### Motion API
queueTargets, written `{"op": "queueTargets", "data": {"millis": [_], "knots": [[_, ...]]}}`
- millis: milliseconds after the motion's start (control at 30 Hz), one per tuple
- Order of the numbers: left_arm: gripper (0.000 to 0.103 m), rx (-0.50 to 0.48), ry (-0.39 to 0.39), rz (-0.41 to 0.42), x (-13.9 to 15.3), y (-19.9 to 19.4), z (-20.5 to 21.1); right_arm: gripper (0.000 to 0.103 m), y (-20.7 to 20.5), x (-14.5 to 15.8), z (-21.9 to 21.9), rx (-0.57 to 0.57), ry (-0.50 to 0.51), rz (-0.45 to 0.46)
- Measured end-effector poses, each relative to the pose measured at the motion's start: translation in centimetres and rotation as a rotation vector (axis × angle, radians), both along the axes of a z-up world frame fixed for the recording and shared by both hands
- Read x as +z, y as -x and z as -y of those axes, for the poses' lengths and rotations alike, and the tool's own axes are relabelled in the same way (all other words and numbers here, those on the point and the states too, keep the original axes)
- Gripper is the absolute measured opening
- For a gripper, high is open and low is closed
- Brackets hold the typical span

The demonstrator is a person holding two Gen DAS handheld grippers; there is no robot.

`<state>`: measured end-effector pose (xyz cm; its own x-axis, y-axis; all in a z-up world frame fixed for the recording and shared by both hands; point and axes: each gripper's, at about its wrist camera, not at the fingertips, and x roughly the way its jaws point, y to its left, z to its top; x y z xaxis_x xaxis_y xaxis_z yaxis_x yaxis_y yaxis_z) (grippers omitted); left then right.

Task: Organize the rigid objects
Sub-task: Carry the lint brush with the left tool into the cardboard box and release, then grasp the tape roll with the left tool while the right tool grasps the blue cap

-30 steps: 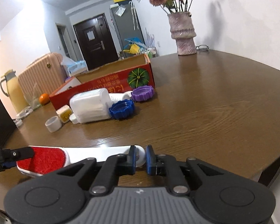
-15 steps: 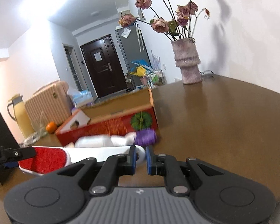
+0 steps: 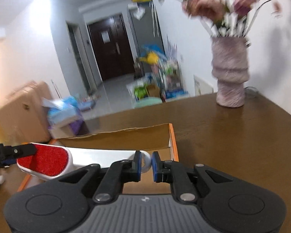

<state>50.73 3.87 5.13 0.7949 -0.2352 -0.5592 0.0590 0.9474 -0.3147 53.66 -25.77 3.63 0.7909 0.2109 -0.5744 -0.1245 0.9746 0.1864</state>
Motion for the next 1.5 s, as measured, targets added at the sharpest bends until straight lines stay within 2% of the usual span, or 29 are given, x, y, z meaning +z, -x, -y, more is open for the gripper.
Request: {"op": "queueTargets", "data": {"millis": [67, 100, 133, 167, 200, 233, 267, 333, 367, 467, 600, 700, 833, 967, 1067, 1233, 1333, 1500], "knots": [[0.059, 0.008, -0.028, -0.060, -1.6, -3.7, -0.1, 0.012, -4.1, -1.7, -0.7, -0.009, 0.006, -0.085], [0.063, 0.014, -0.063, -0.087, -2.3, -5.1, 0.1, 0.013, -5.8, -2.5, -1.1, -0.013, 0.005, -0.124], [0.067, 0.005, -0.121, -0.118, -3.3, -6.5, 0.6, 0.013, -6.5, -3.0, -1.5, -0.005, 0.018, -0.119], [0.067, 0.007, -0.168, -0.124, -4.2, -7.3, 1.1, 0.021, -7.3, -3.3, -2.0, 0.008, 0.037, -0.099], [0.070, 0.021, -0.201, -0.119, -5.2, -7.4, 1.3, 0.040, -7.8, -3.8, -2.6, 0.018, 0.053, -0.089], [0.074, 0.023, -0.233, -0.127, -5.9, -7.5, 1.7, 0.050, -7.9, -4.1, -3.3, 0.014, 0.076, -0.093], [0.076, 0.001, -0.264, -0.125, -5.8, -7.3, 2.3, 0.057, -7.9, -4.2, -3.9, 0.021, 0.112, -0.092], [0.082, -0.045, -0.260, -0.072, -5.4, -6.5, 2.5, 0.061, -7.4, -4.2, -5.2, 0.058, 0.187, -0.055], [0.085, -0.051, -0.264, -0.060, -5.3, -6.4, 2.6, 0.067, -7.3, -4.2, -5.7, 0.071, 0.212, -0.048], [0.085, -0.070, -0.249, -0.100, -5.5, -6.9, 2.5, 0.070, -7.1, -4.2, -6.4, 0.088, 0.242, -0.050], [0.085, -0.012, -0.236, -0.105, -5.3, -6.6, 1.8, 0.070, -7.1, -4.1, -6.0, 0.094, 0.217, -0.068], [0.085, 0.019, -0.318, -0.086, -4.2, -5.0, 2.1, 0.070, -6.7, -3.5, -5.7, 0.096, 0.237, -0.063], [0.087, 0.008, -0.335, -0.030, -0.9, -1.2, 1.6, 0.072, -4.1, -1.1, -4.7, 0.108, 0.236, -0.055], [0.090, 0.019, -0.352, 0.024, 2.7, 3.1, 1.1, 0.080, -0.1, 2.6, -3.4, 0.107, 0.219, -0.017], [0.097, 0.006, -0.367, 0.085, 4.6, 7.1, 0.9, 0.083, 3.5, 5.0, -2.6, 0.118, 0.219, 0.020], [0.101, 0.029, -0.401, 0.149, 5.2, 14.0, 0.3, 0.085, 9.7, 6.9, -1.9, 0.126, 0.247, 0.068], [0.103, 0.072, -0.404, 0.181, 5.0, 19.3, -0.2, 0.085, 13.8, 6.4, -1.5, 0.130, 0.254, 0.092], [0.103, 0.104, -0.350, 0.295, 3.0, 29.7, -1.0, 0.085, 22.2, 4.6, -0.7, 0.124, 0.251, 0.182]]}}
